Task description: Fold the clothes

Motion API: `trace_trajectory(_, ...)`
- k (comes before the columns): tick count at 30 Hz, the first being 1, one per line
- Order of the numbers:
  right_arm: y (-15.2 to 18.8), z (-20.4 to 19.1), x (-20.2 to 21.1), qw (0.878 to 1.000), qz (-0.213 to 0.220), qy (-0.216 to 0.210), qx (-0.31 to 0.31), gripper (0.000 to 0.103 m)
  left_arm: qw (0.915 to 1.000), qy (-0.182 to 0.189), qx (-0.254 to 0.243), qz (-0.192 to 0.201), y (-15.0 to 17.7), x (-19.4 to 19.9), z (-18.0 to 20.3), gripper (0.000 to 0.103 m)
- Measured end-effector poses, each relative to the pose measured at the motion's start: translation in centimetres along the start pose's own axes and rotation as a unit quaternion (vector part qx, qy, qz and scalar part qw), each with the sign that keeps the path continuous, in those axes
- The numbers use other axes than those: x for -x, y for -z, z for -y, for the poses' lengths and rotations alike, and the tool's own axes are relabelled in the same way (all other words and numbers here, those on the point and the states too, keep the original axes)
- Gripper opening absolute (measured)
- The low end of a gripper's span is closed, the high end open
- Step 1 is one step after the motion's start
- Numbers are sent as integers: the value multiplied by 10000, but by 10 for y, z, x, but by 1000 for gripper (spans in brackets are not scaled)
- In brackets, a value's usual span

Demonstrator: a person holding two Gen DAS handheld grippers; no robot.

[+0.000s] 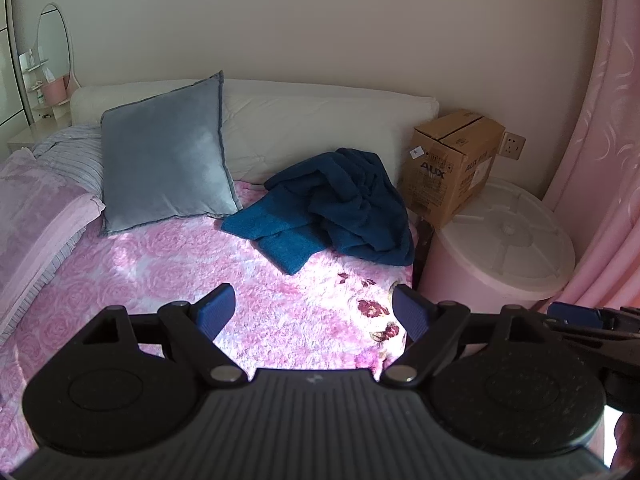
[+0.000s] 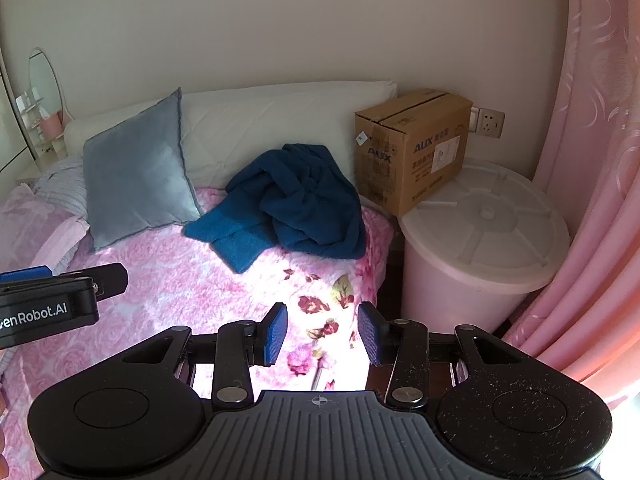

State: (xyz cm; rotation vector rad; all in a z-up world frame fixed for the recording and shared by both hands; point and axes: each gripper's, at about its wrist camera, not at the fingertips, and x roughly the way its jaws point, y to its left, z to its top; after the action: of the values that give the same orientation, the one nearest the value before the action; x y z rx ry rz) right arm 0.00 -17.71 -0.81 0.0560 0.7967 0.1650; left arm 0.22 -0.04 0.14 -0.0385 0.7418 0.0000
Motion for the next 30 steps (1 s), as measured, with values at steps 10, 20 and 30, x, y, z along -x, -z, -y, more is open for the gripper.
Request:
trace_trajectory(10, -3, 3, -6, 10000, -5, 6, 9, 43, 10000, -5, -16, 41, 0, -7, -5, 83)
trace_trajectory(20, -6, 3, -10, 10000, -2, -2, 50, 43, 10000, -17, -9, 55, -1, -8, -3, 83)
trace_trajectory(30, -11, 1, -15, 9999, -12, 70, 90, 43, 10000, -21, 35, 28, -6, -12, -7, 83)
